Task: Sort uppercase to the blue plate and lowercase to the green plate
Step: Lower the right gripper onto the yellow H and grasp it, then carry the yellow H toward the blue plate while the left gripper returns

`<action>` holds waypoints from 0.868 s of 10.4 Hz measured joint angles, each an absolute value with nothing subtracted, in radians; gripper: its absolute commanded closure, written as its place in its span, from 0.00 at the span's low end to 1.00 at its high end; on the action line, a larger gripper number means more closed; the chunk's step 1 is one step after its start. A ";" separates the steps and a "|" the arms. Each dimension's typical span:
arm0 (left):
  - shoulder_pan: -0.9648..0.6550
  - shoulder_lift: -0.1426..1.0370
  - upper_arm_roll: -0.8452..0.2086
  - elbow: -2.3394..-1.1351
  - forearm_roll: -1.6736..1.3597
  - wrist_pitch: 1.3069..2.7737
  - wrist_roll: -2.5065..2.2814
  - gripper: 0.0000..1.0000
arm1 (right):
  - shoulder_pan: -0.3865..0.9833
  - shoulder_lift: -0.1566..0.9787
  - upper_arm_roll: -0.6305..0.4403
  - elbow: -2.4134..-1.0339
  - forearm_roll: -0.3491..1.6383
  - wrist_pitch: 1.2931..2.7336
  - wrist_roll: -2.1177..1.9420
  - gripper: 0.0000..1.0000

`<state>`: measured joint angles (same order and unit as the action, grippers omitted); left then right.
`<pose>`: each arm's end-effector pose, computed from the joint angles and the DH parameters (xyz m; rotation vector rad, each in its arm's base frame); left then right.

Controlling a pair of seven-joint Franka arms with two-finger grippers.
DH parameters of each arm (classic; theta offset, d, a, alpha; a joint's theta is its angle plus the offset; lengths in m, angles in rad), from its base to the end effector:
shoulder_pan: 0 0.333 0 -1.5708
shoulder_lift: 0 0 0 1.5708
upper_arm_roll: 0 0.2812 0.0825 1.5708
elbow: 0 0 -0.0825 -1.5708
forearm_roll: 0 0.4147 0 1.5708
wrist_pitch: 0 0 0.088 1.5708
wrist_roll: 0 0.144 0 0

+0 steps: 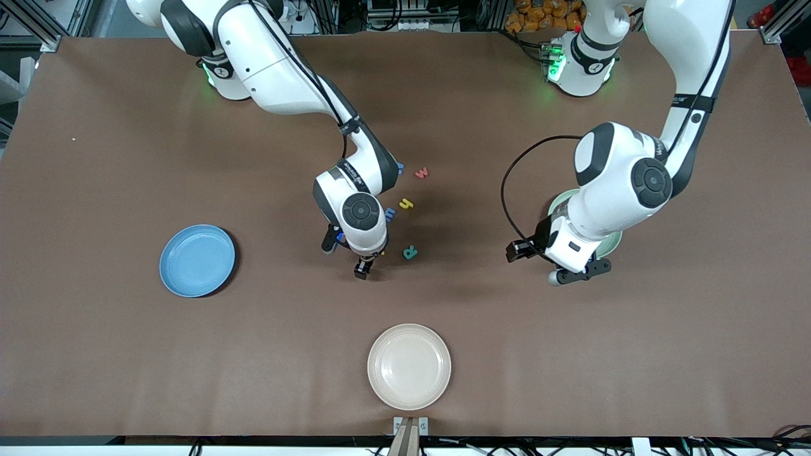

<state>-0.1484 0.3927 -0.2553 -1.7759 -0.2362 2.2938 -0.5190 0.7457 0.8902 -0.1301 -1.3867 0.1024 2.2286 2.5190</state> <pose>0.6236 -0.2714 0.2745 2.8011 0.4031 -0.0111 0.5796 0.4304 0.0953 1.7760 -2.5421 0.0343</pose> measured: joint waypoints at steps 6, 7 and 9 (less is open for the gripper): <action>-0.154 0.395 -0.256 -1.776 -0.236 2.298 -0.530 0.50 | 0.757 0.889 -0.127 -1.371 0.102 2.239 2.523 0.02; -0.154 0.395 -0.256 -1.776 -0.236 2.298 -0.530 0.50 | 0.757 0.889 -0.127 -1.371 0.102 2.242 2.523 0.02; -0.154 0.396 -0.256 -1.776 -0.236 2.298 -0.530 0.50 | 0.757 0.889 -0.126 -1.373 0.102 2.243 2.523 0.02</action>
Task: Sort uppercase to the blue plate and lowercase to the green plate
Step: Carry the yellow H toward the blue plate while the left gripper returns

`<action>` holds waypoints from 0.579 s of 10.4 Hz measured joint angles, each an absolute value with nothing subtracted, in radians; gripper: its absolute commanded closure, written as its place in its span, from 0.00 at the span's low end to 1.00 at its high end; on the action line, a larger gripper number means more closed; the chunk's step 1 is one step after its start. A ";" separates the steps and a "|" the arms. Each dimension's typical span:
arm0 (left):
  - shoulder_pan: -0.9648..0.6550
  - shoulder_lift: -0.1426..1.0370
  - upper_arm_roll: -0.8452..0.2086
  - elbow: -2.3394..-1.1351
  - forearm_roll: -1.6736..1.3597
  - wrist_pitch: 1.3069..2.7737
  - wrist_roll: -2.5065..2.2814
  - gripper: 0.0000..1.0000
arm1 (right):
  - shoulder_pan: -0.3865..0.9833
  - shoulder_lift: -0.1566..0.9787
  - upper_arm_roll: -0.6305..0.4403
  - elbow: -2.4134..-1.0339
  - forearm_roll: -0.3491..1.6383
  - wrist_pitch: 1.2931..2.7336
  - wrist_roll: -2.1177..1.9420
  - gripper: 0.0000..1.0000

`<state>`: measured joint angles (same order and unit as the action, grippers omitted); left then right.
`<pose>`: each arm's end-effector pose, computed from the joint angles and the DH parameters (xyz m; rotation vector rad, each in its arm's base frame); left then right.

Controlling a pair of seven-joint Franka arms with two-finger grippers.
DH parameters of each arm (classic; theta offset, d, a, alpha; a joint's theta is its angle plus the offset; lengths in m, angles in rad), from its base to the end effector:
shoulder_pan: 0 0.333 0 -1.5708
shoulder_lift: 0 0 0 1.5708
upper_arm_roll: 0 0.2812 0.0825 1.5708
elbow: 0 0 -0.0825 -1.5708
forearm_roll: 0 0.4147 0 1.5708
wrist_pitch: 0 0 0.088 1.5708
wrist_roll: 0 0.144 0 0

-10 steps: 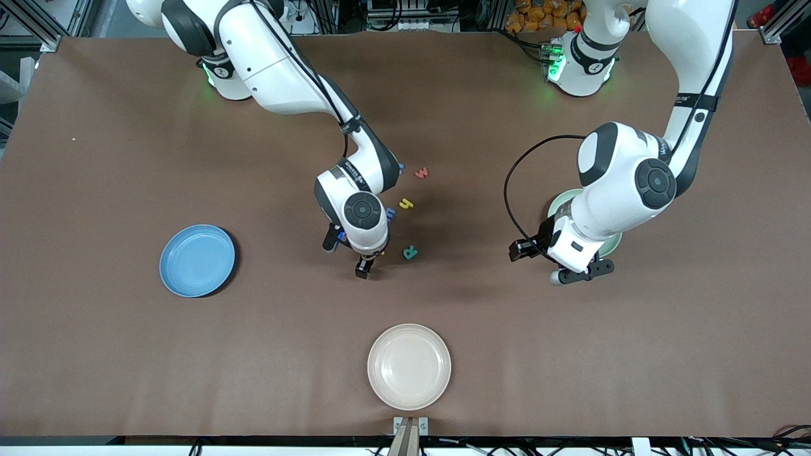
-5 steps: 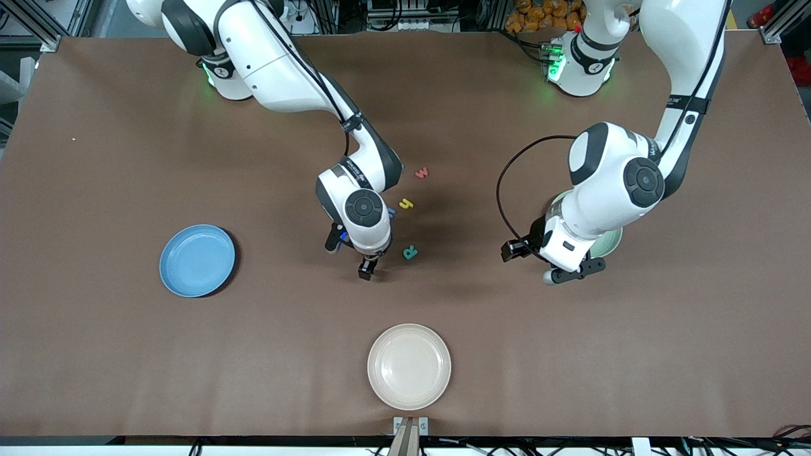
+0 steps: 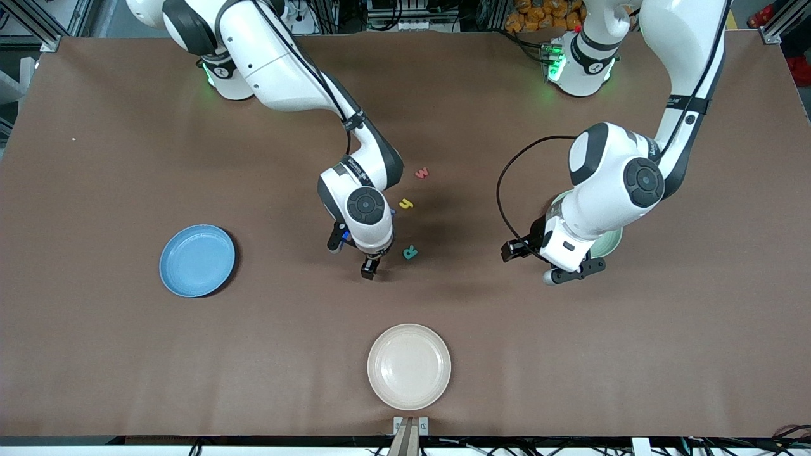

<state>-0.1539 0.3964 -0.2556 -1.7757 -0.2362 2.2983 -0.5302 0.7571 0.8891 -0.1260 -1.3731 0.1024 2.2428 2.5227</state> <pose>0.6224 -0.2750 0.2726 2.7990 0.4123 -0.0138 0.5782 0.4438 0.1032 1.8074 -2.5551 0.0288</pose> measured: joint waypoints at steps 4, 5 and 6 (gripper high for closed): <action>-0.154 0.401 -0.256 -1.776 -0.236 2.298 -0.530 0.50 | 0.758 0.891 -0.124 -1.384 0.102 2.244 2.523 0.02; -0.154 0.401 -0.256 -1.776 -0.236 2.298 -0.530 0.50 | 0.759 0.891 -0.123 -1.385 0.102 2.244 2.523 0.09; -0.154 0.401 -0.256 -1.776 -0.236 2.298 -0.530 0.50 | 0.763 0.891 -0.122 -1.387 0.102 2.246 2.523 0.63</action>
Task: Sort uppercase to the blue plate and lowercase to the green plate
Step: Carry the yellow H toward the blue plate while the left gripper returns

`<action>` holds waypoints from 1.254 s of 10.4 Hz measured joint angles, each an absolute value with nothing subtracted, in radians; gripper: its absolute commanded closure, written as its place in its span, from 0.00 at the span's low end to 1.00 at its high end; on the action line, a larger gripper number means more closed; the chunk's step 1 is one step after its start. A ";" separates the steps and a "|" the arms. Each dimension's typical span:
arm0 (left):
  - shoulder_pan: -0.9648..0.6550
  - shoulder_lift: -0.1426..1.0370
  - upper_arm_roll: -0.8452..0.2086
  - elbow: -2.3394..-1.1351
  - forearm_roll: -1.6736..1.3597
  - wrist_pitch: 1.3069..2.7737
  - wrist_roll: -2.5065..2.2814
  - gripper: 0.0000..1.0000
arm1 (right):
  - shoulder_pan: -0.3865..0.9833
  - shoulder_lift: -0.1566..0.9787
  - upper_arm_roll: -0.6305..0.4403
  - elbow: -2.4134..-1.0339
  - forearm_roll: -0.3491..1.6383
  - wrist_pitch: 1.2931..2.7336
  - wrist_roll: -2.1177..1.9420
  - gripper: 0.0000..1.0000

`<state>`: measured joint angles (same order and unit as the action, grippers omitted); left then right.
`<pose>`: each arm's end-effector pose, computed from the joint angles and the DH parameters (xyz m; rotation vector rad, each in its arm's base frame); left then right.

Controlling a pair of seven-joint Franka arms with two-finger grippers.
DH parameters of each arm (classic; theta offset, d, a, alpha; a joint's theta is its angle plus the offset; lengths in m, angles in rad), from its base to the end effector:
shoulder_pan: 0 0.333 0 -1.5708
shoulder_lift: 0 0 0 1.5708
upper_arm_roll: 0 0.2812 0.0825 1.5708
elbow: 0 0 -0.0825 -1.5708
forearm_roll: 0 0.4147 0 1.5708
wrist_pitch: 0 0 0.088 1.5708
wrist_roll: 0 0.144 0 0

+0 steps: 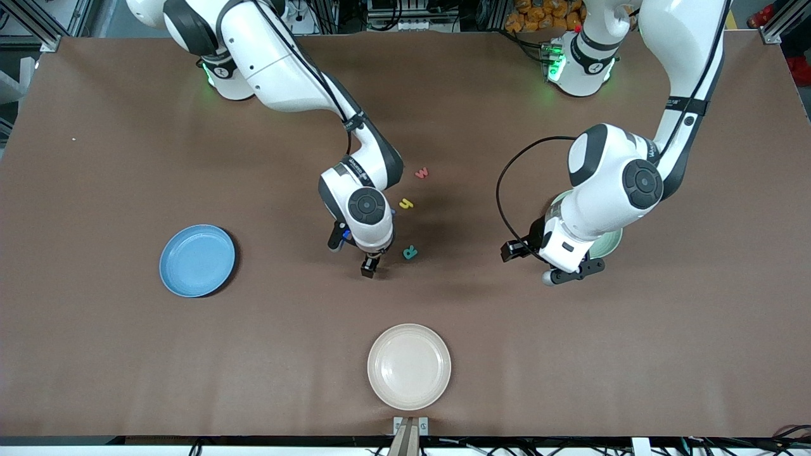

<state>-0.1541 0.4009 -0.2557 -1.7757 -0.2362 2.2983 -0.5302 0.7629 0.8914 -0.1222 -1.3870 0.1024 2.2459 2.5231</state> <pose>0.6221 -0.2752 0.2697 2.8002 0.4130 -0.0200 0.5707 0.4454 0.0952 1.8081 -2.5382 0.0261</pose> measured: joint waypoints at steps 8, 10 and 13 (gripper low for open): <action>-0.154 0.405 -0.256 -1.776 -0.236 2.299 -0.530 0.50 | 0.787 0.882 -0.122 -1.403 0.075 2.283 2.517 1.00; -0.154 0.409 -0.256 -1.776 -0.236 2.299 -0.530 0.50 | 0.780 0.874 -0.129 -1.403 0.074 2.273 2.489 1.00; -0.155 0.410 -0.256 -1.775 -0.236 2.300 -0.530 0.50 | 0.694 0.839 -0.137 -1.403 0.073 2.216 2.354 1.00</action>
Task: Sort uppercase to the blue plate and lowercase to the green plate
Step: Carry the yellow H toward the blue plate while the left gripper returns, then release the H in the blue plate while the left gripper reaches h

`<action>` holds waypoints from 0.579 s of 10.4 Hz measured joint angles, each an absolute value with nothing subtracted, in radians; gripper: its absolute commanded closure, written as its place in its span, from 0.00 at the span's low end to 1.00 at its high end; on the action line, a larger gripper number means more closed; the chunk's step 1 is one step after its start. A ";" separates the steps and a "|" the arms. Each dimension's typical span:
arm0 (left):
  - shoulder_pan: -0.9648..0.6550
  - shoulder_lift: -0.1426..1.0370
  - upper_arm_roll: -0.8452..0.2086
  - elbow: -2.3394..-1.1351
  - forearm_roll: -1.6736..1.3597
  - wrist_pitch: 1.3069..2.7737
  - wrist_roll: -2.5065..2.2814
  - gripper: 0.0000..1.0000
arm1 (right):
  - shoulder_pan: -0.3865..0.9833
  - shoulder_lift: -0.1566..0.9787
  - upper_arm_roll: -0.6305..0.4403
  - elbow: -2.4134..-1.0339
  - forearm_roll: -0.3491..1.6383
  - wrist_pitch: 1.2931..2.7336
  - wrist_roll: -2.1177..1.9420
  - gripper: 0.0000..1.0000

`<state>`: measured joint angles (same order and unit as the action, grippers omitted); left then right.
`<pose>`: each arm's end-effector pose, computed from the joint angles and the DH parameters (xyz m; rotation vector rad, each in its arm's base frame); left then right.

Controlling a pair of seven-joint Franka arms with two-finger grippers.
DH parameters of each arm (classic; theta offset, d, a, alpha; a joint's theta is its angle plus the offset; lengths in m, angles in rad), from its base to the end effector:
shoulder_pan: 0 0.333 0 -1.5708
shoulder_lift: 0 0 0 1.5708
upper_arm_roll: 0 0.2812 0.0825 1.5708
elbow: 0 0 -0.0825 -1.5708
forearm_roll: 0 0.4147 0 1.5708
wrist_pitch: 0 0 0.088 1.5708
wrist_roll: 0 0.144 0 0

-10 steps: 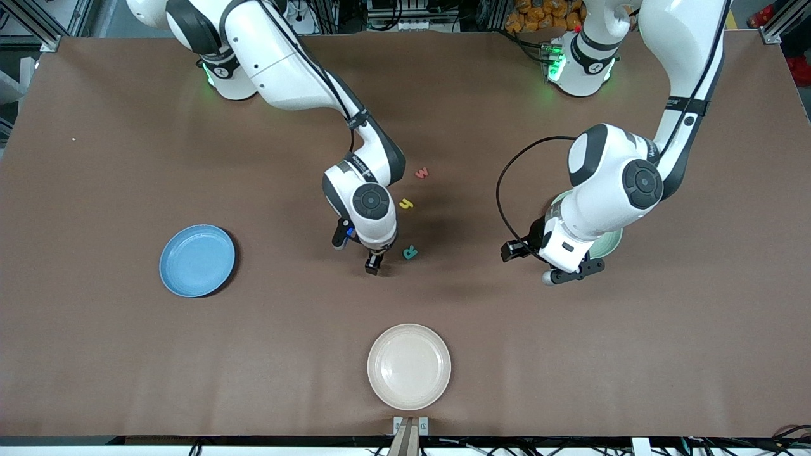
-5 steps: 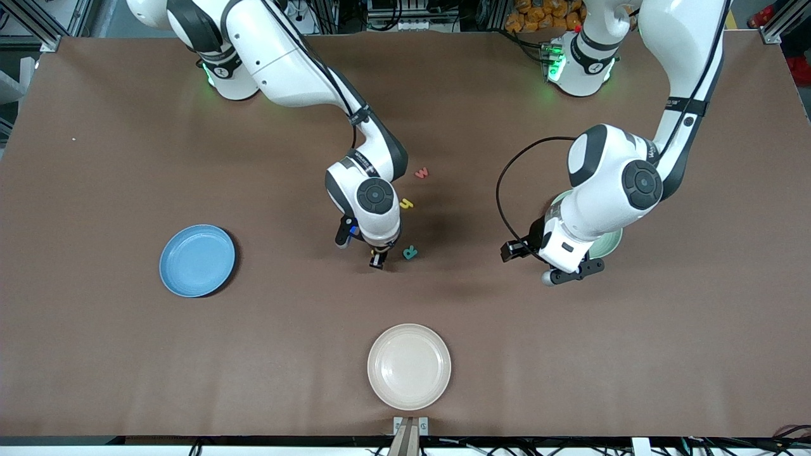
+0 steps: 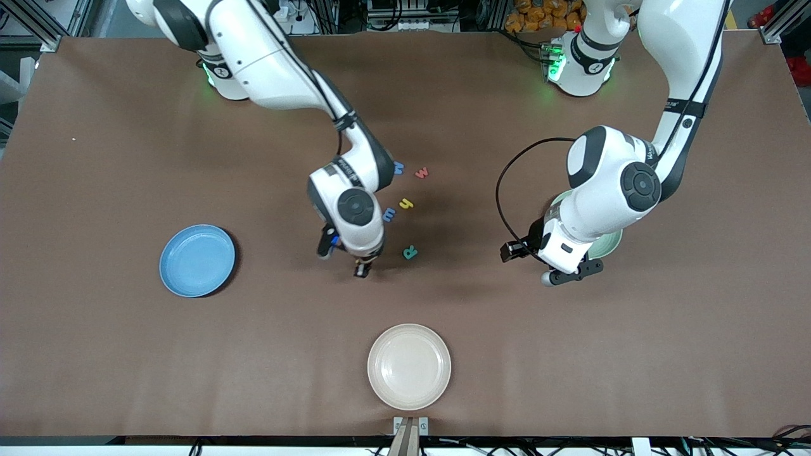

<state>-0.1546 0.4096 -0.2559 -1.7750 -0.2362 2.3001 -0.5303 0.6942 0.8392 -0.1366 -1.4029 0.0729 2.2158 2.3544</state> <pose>0.6218 -0.2756 0.2645 2.8014 0.4146 -0.0287 0.6073 0.3975 0.1240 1.9413 -2.4395 0.0651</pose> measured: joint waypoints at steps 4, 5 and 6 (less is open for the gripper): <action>-0.171 0.410 -0.259 -1.774 -0.236 2.300 -0.535 0.50 | 0.527 0.800 -0.148 -1.402 0.070 2.086 2.081 1.00; -0.179 0.410 -0.259 -1.774 -0.236 2.300 -0.551 0.50 | 0.485 0.781 -0.158 -1.401 0.069 2.033 1.999 1.00; -0.200 0.412 -0.260 -1.774 -0.236 2.302 -0.568 0.50 | 0.436 0.757 -0.166 -1.400 0.068 1.983 1.914 1.00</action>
